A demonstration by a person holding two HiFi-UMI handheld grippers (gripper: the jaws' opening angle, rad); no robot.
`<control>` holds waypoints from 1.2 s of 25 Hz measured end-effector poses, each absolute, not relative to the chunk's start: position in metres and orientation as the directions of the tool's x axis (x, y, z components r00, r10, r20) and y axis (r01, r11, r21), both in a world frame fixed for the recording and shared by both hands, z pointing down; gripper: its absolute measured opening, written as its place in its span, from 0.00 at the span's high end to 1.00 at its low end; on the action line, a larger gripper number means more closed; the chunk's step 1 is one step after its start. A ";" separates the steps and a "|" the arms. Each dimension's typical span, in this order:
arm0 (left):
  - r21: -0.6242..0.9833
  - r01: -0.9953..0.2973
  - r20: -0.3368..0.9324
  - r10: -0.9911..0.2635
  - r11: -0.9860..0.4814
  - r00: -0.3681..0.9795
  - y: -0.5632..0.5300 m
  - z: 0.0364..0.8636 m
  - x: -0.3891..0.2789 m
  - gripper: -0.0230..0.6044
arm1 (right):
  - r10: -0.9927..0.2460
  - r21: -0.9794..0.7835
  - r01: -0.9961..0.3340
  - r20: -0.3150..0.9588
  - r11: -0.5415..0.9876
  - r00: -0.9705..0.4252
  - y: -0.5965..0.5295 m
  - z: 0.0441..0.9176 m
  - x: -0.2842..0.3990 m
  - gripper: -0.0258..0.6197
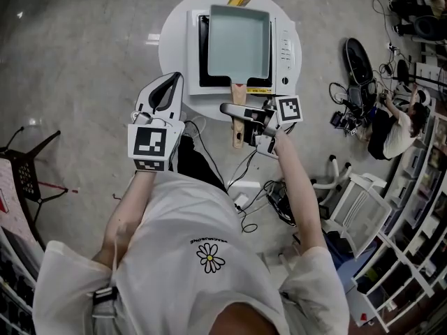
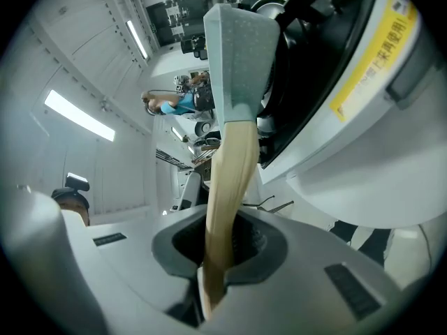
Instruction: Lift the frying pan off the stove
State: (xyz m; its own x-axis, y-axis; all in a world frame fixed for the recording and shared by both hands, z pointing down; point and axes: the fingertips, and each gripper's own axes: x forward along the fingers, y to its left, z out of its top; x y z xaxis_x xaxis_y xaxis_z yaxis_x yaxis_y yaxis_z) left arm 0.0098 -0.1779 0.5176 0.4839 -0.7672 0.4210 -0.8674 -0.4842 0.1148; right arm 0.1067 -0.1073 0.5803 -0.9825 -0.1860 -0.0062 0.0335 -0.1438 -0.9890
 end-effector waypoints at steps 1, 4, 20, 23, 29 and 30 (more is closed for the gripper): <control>0.115 -0.867 0.421 -0.767 -0.484 0.484 -0.178 0.517 0.010 0.97 | -0.187 -0.990 0.034 -0.008 -0.139 -0.982 -0.107 0.580 0.106 0.90; 0.115 -0.865 0.417 -0.767 -0.488 0.488 -0.180 0.517 0.011 0.96 | -0.194 -0.992 0.034 -0.010 -0.122 -0.981 -0.108 0.579 0.107 0.91; 0.081 -0.849 0.336 -0.788 -0.522 0.516 -0.201 0.467 0.015 0.97 | -0.256 -0.995 0.023 0.003 -0.099 -0.967 -0.117 0.536 0.100 0.91; 0.080 -0.840 0.319 -0.784 -0.537 0.532 -0.205 0.456 0.016 0.96 | -0.278 -0.997 0.018 0.003 -0.071 -0.961 -0.121 0.520 0.100 0.91; 0.086 -0.816 0.285 -0.771 -0.572 0.570 -0.205 0.443 0.019 0.96 | -0.329 -0.999 -0.009 -0.002 0.033 -0.944 -0.133 0.476 0.100 0.91; 0.086 -0.813 0.281 -0.769 -0.575 0.574 -0.204 0.442 0.019 0.97 | -0.337 -0.998 -0.013 -0.007 0.058 -0.942 -0.135 0.467 0.099 0.91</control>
